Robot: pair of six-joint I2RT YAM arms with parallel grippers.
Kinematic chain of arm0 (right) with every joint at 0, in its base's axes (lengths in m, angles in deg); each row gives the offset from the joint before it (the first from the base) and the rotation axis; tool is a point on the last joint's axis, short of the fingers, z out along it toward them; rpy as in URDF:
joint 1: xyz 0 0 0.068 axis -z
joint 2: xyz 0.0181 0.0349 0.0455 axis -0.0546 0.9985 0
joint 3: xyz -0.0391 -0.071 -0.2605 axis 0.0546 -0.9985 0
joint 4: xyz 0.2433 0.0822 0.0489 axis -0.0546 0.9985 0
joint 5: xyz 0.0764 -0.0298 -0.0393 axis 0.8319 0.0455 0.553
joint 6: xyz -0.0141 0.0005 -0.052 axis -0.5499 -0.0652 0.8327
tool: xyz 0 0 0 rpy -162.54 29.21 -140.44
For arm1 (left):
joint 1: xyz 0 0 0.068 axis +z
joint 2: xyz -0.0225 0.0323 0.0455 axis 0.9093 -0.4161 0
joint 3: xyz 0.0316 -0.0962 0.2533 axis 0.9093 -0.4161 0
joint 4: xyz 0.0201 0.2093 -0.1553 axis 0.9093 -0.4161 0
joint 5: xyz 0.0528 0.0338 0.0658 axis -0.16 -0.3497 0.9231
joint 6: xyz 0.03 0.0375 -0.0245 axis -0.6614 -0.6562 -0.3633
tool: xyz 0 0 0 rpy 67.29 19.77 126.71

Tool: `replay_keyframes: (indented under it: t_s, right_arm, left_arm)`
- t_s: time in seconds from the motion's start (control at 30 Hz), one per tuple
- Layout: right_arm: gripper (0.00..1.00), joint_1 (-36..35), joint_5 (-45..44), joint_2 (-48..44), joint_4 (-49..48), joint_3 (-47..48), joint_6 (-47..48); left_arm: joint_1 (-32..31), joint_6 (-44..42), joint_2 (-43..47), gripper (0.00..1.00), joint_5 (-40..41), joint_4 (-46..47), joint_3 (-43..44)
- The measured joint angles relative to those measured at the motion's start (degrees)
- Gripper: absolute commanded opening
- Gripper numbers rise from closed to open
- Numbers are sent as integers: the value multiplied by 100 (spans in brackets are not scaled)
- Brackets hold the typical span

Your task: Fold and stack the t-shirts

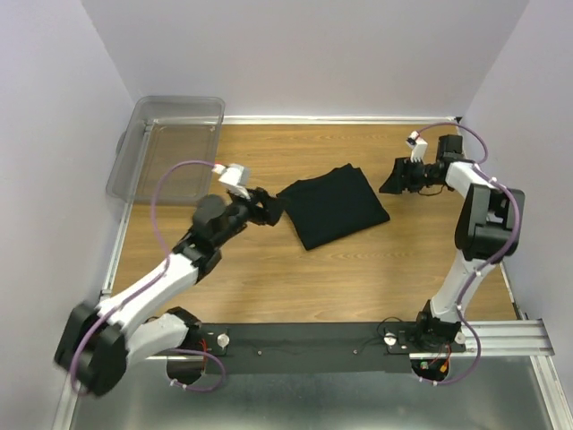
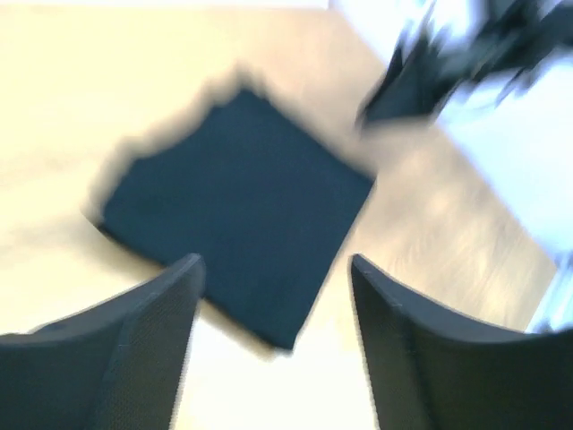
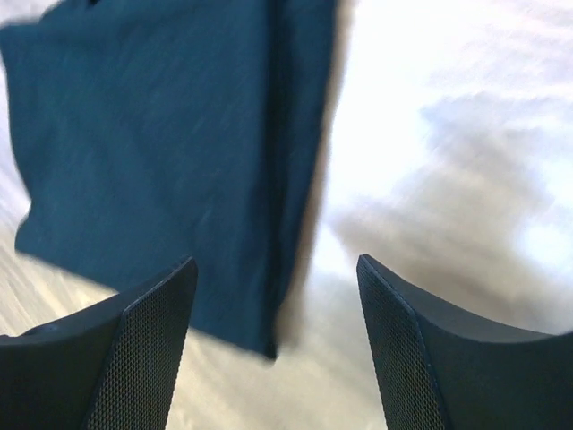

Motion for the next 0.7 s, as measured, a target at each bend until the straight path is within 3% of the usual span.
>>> replay_keyframes:
  t_s: [0.1,0.4,0.5,0.53,0.63,0.7]
  right_arm:
    - [79,-63,52,658,-39,522,-313]
    - [74,-793,122,1521,-81,1246,-866]
    - [45,-1023,74,1543,-85,1246,-986]
    - [27,-1062,26,1578,-79,1246,-1019]
    - [1,-1054,-131,1655,-35,1241,-1128]
    - [1,-1032,-247,1659,-4,1241,-1154]
  left_arm:
    - [52,-210,1416,98,691,-299,-2]
    - [122,-271,4365,98,1532,-1327,-275]
    - [122,-197,4708,98,1547,-1652,-380]
    - [122,-173,4776,99,1547,-1766,-420]
    - [122,-98,4913,98,1547,-2020,-546]
    - [122,-85,4927,98,1545,-2133,-581]
